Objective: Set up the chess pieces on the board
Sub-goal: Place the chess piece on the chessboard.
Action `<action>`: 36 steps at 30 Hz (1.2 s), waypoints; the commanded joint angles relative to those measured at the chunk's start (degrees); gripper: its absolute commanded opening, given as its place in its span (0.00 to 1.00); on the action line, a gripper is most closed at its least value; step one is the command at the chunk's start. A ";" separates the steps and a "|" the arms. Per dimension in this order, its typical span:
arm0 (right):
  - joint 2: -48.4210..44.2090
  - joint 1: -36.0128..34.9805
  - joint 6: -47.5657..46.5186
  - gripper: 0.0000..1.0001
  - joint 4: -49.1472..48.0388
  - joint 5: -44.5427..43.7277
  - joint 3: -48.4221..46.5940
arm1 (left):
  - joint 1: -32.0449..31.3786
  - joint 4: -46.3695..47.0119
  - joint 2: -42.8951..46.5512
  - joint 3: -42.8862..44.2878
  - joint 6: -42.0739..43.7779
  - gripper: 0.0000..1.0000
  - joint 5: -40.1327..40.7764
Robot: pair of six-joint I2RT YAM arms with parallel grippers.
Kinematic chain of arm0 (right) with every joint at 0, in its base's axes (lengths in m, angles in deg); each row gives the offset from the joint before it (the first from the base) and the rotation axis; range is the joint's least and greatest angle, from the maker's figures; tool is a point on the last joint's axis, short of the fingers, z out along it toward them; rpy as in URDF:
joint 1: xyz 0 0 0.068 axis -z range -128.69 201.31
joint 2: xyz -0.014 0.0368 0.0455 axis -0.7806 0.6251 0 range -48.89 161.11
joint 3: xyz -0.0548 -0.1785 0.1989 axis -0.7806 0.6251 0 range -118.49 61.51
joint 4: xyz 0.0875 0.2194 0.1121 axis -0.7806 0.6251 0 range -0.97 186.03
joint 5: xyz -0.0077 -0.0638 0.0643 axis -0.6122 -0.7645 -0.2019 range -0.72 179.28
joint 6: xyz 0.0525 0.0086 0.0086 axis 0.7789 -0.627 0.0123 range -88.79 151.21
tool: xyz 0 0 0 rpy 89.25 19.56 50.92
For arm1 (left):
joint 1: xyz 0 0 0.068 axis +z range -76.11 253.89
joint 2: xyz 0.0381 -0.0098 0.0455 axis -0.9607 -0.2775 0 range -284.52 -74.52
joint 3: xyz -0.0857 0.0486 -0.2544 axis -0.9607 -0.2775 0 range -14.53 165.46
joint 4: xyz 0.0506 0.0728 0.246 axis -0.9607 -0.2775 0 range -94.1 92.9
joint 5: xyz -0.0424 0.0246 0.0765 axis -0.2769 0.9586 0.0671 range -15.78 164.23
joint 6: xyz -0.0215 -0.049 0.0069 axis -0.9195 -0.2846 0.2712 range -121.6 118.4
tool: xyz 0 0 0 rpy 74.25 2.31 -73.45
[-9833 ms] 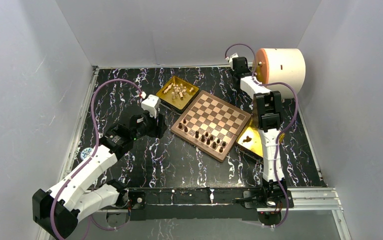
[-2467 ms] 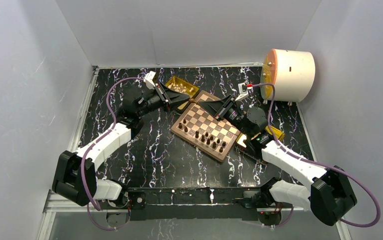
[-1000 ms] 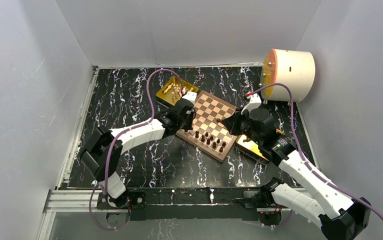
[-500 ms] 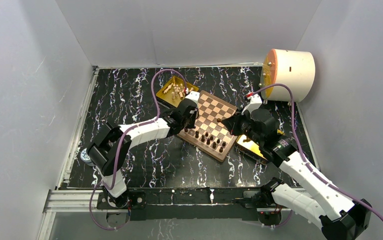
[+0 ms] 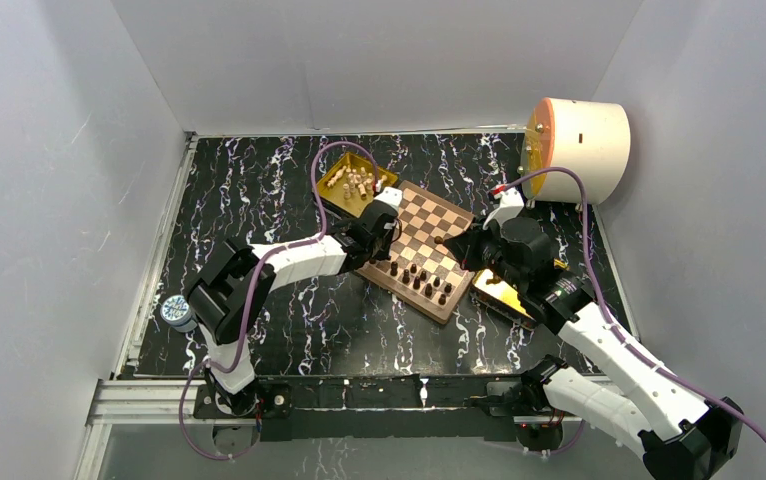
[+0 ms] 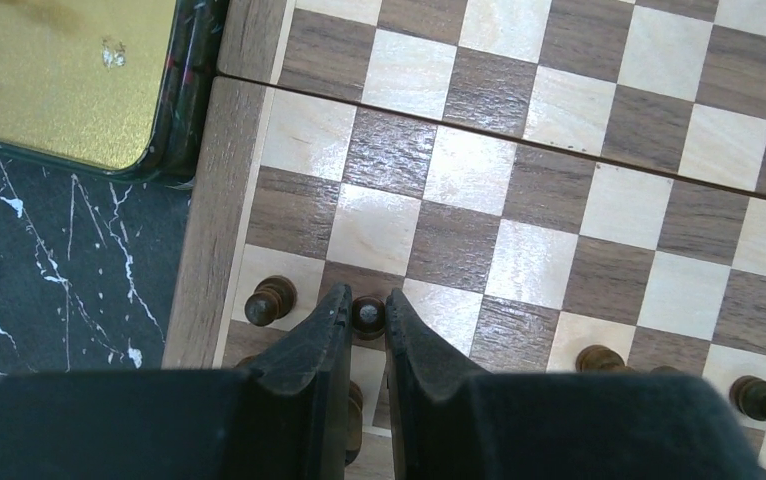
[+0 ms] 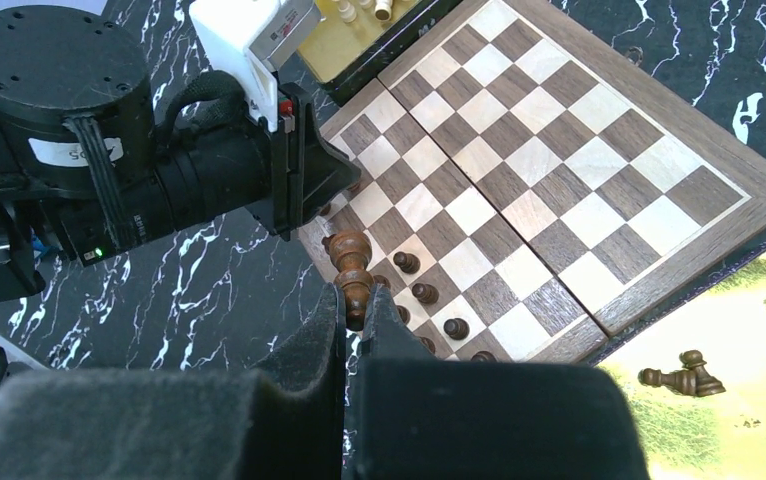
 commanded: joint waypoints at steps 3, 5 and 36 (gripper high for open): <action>0.18 -0.33 -1.43 0.00 -3.51 -0.87 -1.27 | 0.19 -0.59 -0.16 3.92 1.06 0.02 1.64; 0.29 -0.30 -1.28 0.00 -3.77 -0.69 -1.07 | 0.13 -0.86 -0.36 4.07 1.11 0.03 1.92; 0.00 -0.28 -0.58 0.00 -5.10 -0.16 0.04 | 0.12 -1.05 -0.49 1.92 2.04 0.08 1.66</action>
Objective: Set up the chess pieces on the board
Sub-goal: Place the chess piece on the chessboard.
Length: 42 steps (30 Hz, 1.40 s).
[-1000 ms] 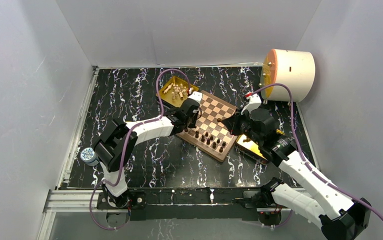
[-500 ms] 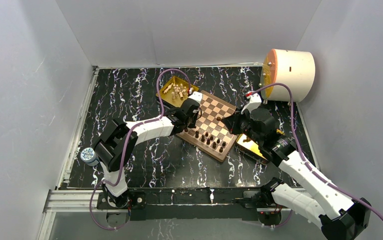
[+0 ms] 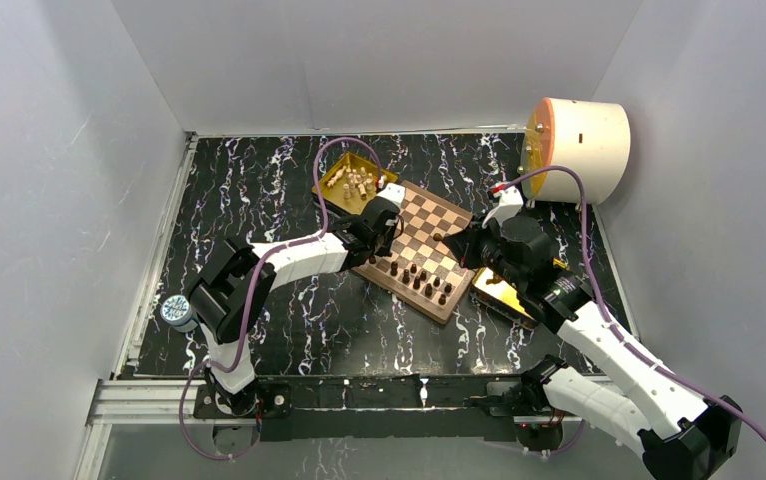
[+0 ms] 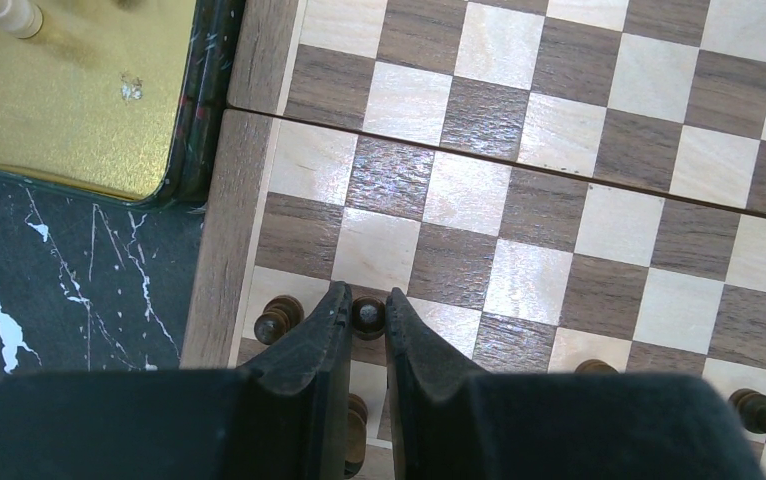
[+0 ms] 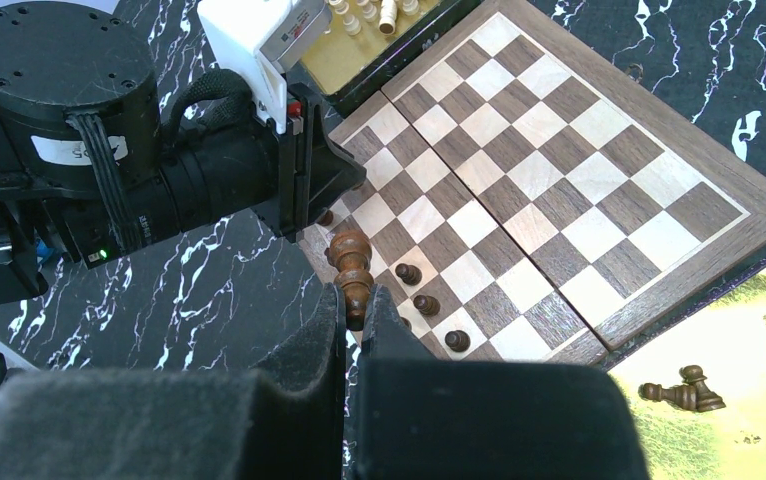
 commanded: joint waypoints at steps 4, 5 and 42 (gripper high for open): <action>-0.69 -0.31 0.04 0.00 -3.42 -0.22 0.11 | 0.12 -0.60 0.29 -0.41 -0.15 0.09 0.83; -0.67 -0.30 0.02 0.00 -3.43 -0.29 0.03 | 0.12 -0.86 0.29 -0.26 -0.25 0.09 0.87; -0.61 -0.30 0.28 0.00 -4.73 0.17 0.90 | 0.13 -0.31 -0.38 -0.01 0.73 0.20 0.13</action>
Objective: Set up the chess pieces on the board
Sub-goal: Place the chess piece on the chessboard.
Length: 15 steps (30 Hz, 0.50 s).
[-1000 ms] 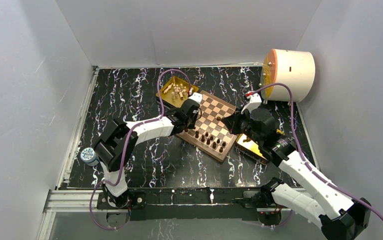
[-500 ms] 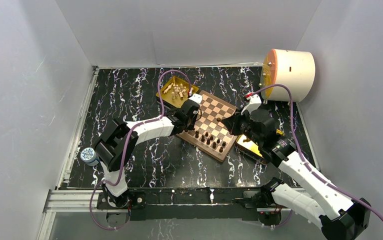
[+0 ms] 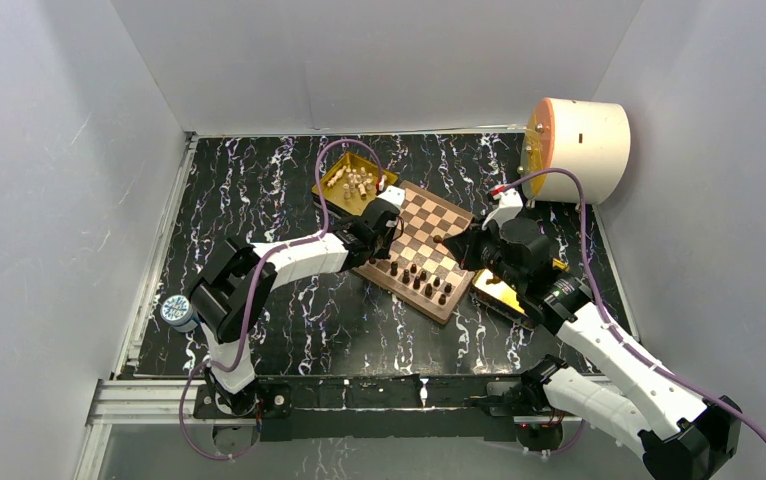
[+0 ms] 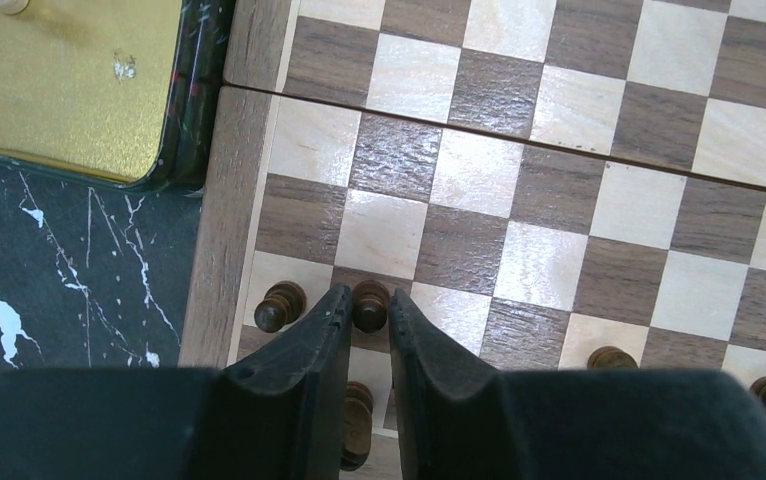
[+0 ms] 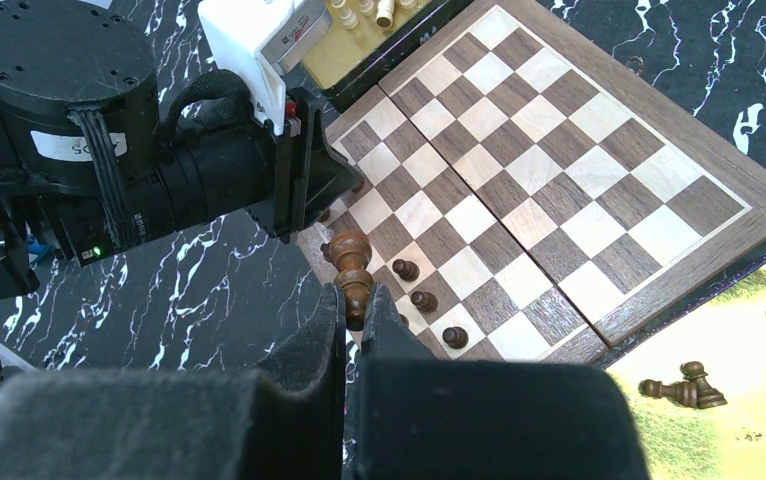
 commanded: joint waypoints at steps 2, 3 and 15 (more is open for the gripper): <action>-0.31 -0.23 0.23 0.00 -4.23 0.19 -0.17 | 0.12 1.73 -0.31 0.09 0.47 0.20 0.30; -0.31 -0.25 0.23 0.00 -4.24 0.16 -0.19 | 0.12 1.71 -0.48 0.15 0.47 0.20 0.24; -0.55 -0.29 0.22 0.00 -4.19 0.32 0.01 | 0.17 -0.07 0.04 1.24 0.79 0.18 0.78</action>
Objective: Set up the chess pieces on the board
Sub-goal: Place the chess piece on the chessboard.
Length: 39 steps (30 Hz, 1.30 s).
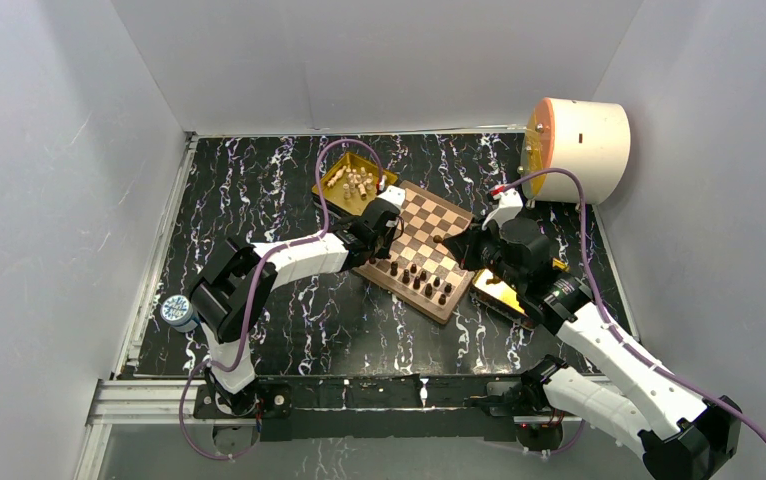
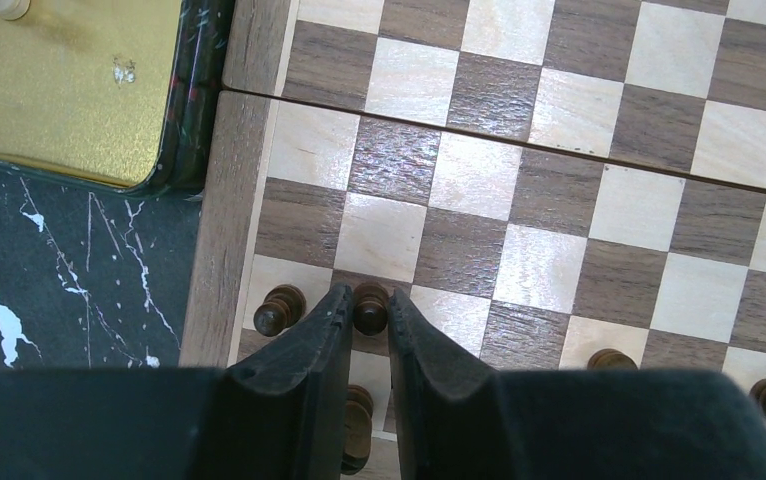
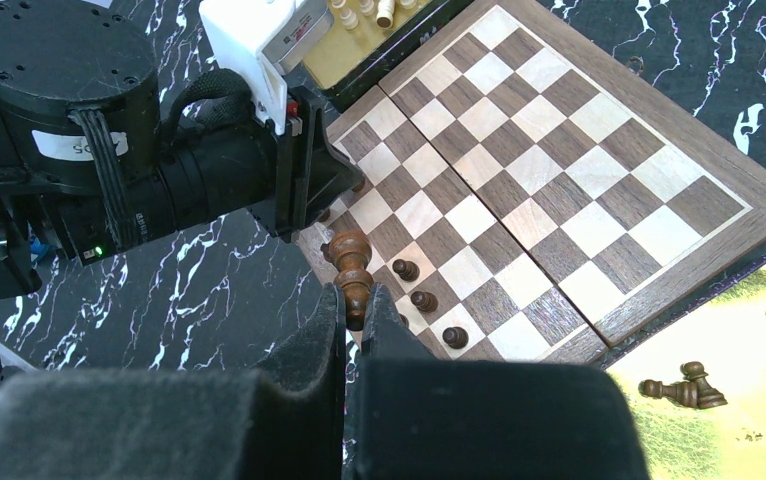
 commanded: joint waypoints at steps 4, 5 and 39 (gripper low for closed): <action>-0.72 -0.24 0.32 0.00 -4.21 0.33 0.09 | 0.12 -0.89 0.54 1.19 0.62 0.17 1.11; -0.76 -0.28 0.32 0.00 -4.19 0.33 0.17 | 0.17 -0.88 0.76 1.03 0.62 0.17 1.11; -0.09 -0.31 0.59 0.00 -4.63 1.11 0.40 | 0.13 -3.20 3.12 0.26 -0.02 0.10 0.44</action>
